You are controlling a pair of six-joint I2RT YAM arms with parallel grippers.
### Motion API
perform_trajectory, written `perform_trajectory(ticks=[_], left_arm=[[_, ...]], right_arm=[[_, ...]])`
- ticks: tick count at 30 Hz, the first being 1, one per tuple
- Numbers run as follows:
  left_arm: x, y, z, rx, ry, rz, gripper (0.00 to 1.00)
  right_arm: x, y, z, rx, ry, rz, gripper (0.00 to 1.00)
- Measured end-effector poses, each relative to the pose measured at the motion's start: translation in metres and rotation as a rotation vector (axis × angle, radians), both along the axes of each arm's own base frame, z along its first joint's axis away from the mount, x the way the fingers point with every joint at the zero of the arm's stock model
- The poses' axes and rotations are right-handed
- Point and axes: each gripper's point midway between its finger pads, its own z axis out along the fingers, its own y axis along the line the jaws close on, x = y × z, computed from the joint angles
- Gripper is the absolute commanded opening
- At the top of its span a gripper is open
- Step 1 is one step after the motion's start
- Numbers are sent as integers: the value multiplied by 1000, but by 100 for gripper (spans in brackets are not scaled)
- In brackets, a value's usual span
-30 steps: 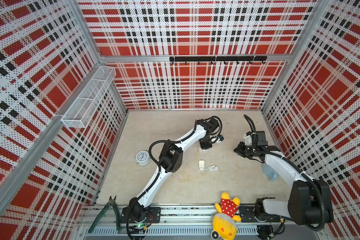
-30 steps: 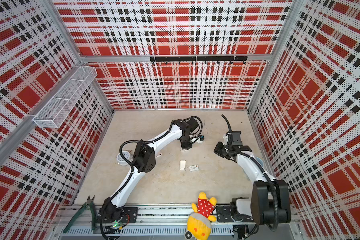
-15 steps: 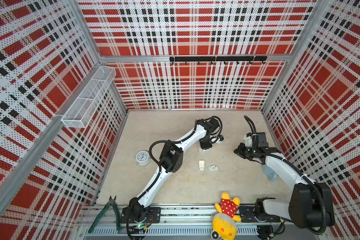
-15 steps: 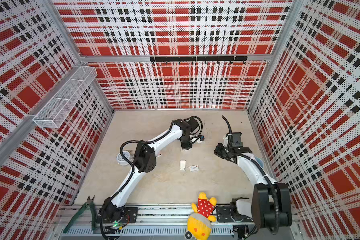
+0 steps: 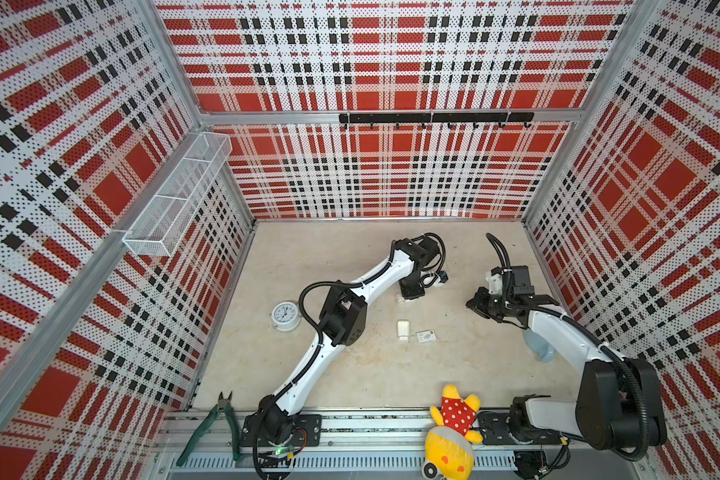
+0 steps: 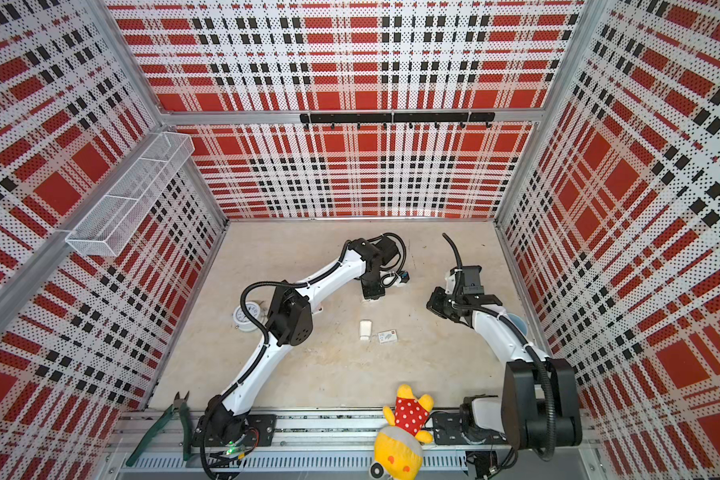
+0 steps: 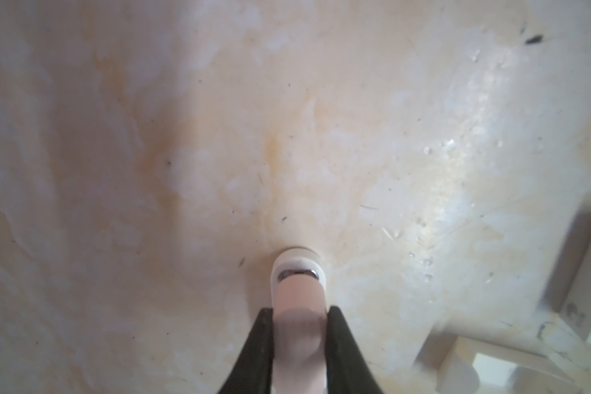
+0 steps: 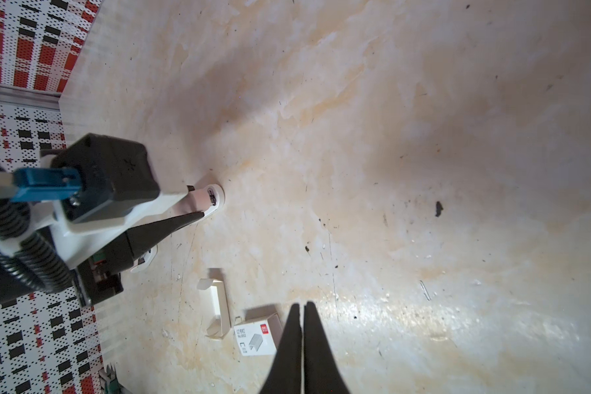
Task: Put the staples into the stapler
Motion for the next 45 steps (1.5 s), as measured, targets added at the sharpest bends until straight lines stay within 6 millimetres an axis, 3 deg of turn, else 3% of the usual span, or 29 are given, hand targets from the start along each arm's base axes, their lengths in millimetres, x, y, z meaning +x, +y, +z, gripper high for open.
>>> perform_trajectory(ticks=[45], left_arm=[[-2,1,-13,24,29,27,8]], right_arm=[[-11,1,-18,22,39,-15,7]])
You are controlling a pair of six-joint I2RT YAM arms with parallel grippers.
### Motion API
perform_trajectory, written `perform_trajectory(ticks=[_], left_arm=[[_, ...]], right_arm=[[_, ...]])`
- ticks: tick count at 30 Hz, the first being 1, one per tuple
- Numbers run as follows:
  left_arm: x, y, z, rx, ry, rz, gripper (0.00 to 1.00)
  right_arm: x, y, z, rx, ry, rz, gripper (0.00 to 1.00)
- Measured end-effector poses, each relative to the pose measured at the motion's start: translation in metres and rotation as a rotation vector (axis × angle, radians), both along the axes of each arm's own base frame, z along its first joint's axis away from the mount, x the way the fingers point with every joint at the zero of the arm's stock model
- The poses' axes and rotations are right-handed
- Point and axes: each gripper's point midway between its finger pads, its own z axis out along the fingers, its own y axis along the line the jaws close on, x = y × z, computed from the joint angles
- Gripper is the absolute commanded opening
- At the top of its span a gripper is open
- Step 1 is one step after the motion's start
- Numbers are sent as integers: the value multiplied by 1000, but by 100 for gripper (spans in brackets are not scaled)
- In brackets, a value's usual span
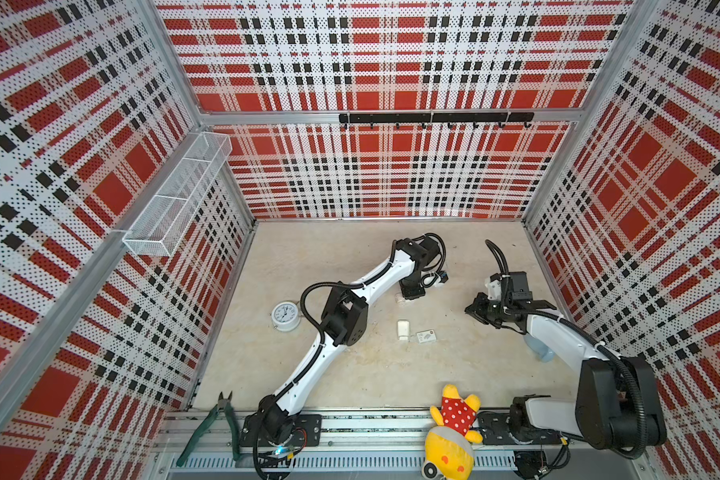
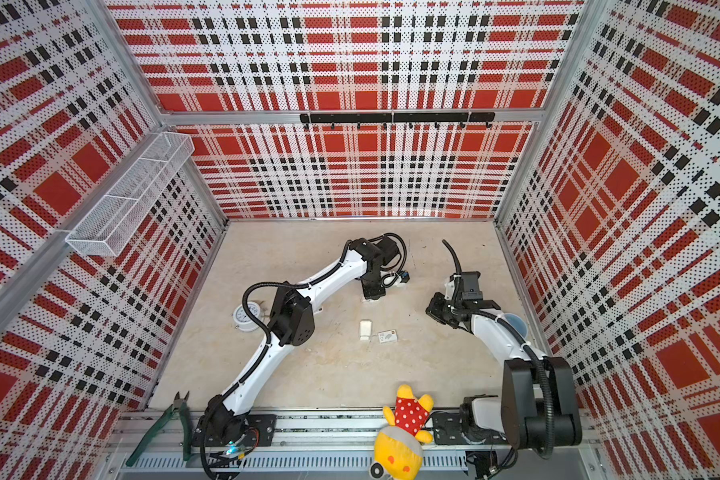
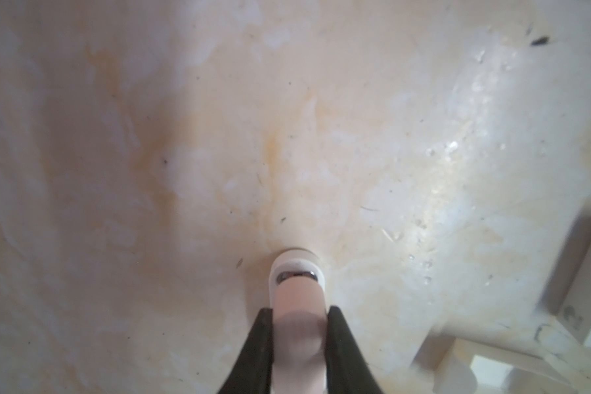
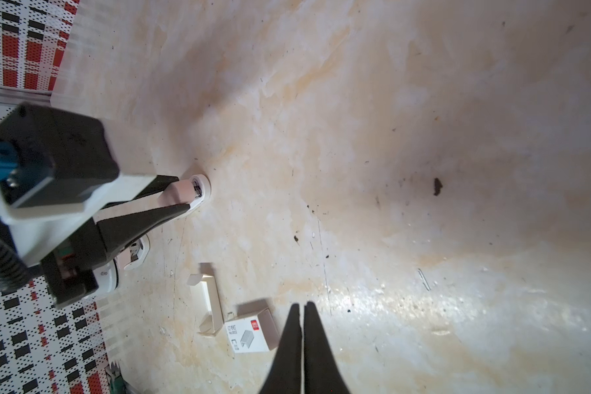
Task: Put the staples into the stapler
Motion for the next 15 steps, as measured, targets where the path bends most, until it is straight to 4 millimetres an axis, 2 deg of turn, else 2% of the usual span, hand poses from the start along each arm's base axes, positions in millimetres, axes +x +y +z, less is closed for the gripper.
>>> perform_trajectory(ticks=[3,15], left_arm=[[0,-1,-6,4,5,1,8],[0,-1,-5,2,2,2,9]], right_arm=[[-1,0,-1,-1,4,0,7],[-1,0,-2,-1,5,0,8]])
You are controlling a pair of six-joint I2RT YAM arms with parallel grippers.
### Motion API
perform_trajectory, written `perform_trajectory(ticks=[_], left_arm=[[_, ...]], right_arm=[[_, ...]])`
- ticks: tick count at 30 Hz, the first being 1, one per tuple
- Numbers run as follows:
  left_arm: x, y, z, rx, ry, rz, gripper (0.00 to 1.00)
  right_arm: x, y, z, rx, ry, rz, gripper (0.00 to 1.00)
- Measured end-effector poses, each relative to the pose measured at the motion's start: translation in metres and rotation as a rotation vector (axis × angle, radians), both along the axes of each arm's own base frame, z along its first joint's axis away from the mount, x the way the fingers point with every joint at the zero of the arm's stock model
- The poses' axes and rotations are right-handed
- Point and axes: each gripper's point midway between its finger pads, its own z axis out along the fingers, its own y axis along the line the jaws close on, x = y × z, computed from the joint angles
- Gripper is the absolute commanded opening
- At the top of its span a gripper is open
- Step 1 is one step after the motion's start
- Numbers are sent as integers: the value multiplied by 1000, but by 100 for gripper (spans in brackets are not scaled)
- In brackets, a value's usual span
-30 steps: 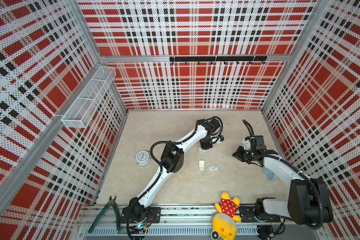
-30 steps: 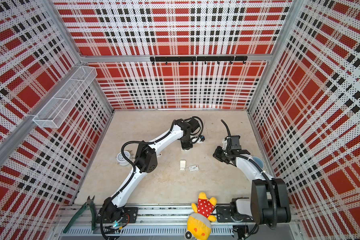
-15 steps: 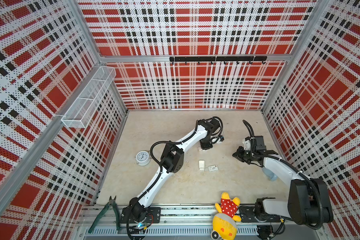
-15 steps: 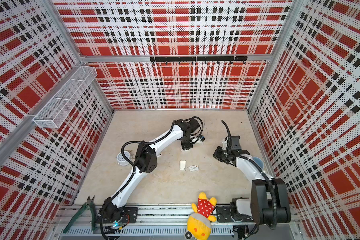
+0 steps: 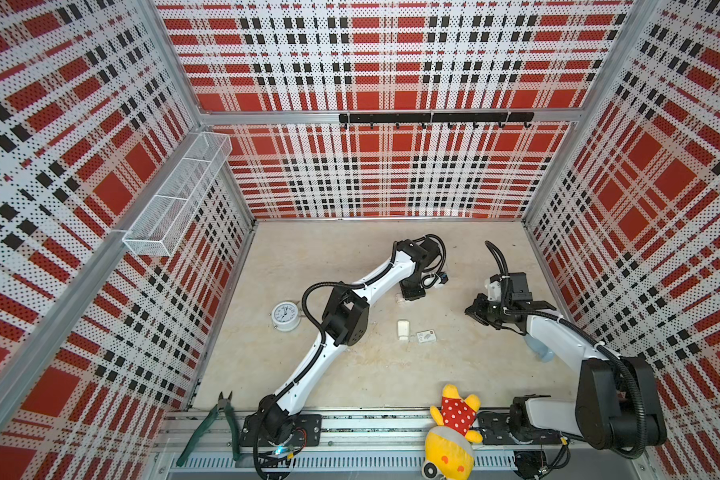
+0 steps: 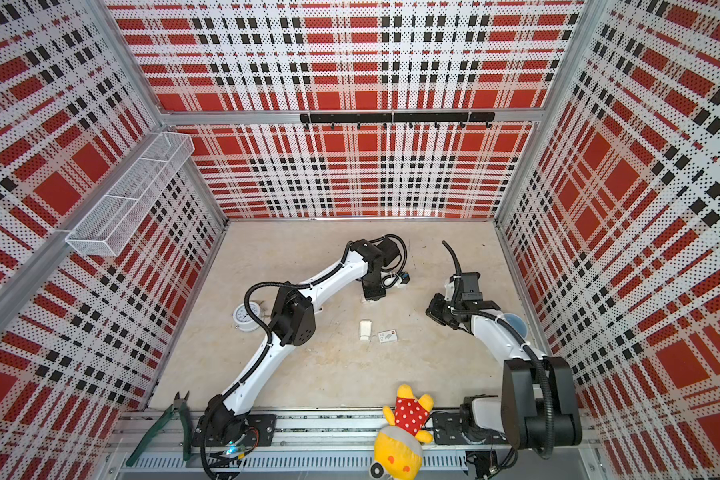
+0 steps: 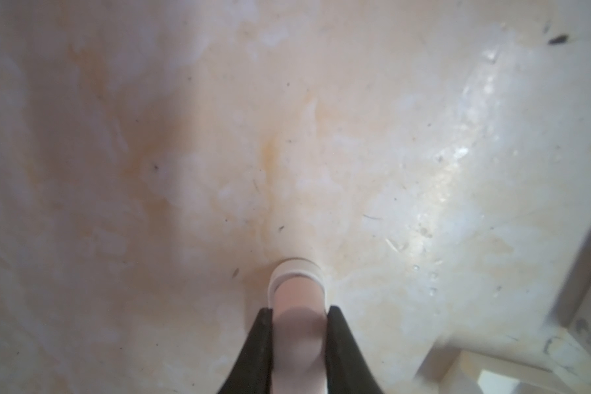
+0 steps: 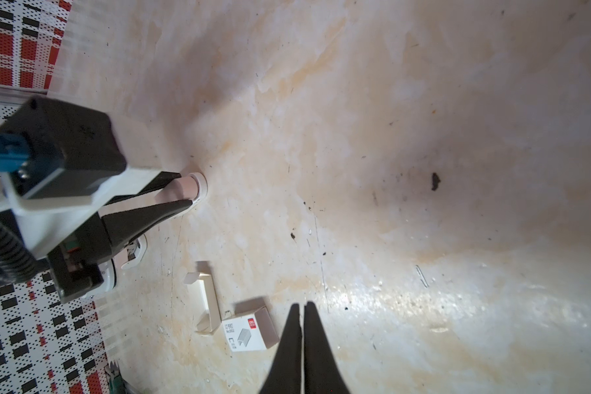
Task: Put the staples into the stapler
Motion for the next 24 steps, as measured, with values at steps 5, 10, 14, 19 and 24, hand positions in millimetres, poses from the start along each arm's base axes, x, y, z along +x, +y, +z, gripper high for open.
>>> perform_trajectory(ticks=[5,10,14,19,24], left_arm=[[0,-1,5,-14,-11,-1,9],[-8,0,11,-26,13,-3,9],[-31,4,14,-13,94,-16,9],[-54,11,15,13,174,-24,9],[-57,12,17,-1,191,-17,10]], right_arm=[[0,0,0,0,0,0,8],[0,0,0,0,0,0,8],[0,0,0,0,0,0,8],[0,0,0,0,0,0,8],[0,0,0,0,0,-1,8]])
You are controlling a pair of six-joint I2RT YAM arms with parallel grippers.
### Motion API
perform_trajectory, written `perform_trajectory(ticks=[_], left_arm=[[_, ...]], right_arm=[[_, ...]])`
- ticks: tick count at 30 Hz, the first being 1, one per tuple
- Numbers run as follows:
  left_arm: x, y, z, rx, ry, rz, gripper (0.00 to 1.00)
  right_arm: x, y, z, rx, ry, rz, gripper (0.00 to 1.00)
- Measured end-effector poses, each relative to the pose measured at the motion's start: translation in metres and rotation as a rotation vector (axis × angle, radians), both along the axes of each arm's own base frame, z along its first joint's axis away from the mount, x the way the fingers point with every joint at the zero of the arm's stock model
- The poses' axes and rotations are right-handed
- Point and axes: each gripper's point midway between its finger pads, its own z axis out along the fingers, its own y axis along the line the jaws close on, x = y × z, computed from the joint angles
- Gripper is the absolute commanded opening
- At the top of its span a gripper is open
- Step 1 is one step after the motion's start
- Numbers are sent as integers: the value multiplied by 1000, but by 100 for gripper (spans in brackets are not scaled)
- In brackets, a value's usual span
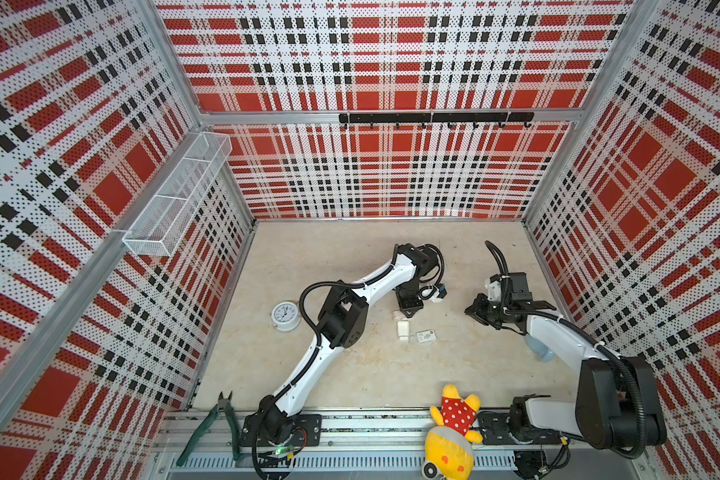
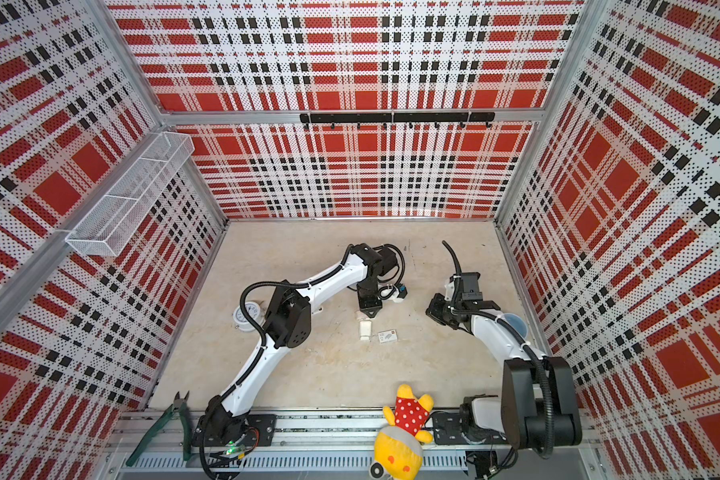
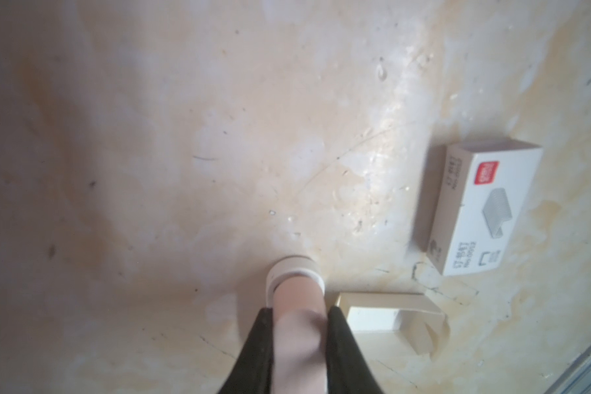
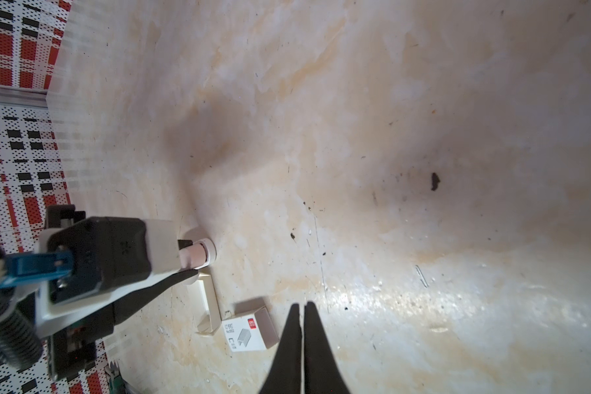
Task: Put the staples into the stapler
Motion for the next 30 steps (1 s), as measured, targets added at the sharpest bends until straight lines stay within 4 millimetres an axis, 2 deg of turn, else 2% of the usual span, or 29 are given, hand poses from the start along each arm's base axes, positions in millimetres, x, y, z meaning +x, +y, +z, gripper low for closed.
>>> perform_trajectory(ticks=[12,30], left_arm=[[-8,10,2,16,23,27,10],[-4,14,8,17,-56,45,10]], right_arm=[[0,-1,0,0,3,-10,8],[2,-2,0,-1,-2,-20,7]])
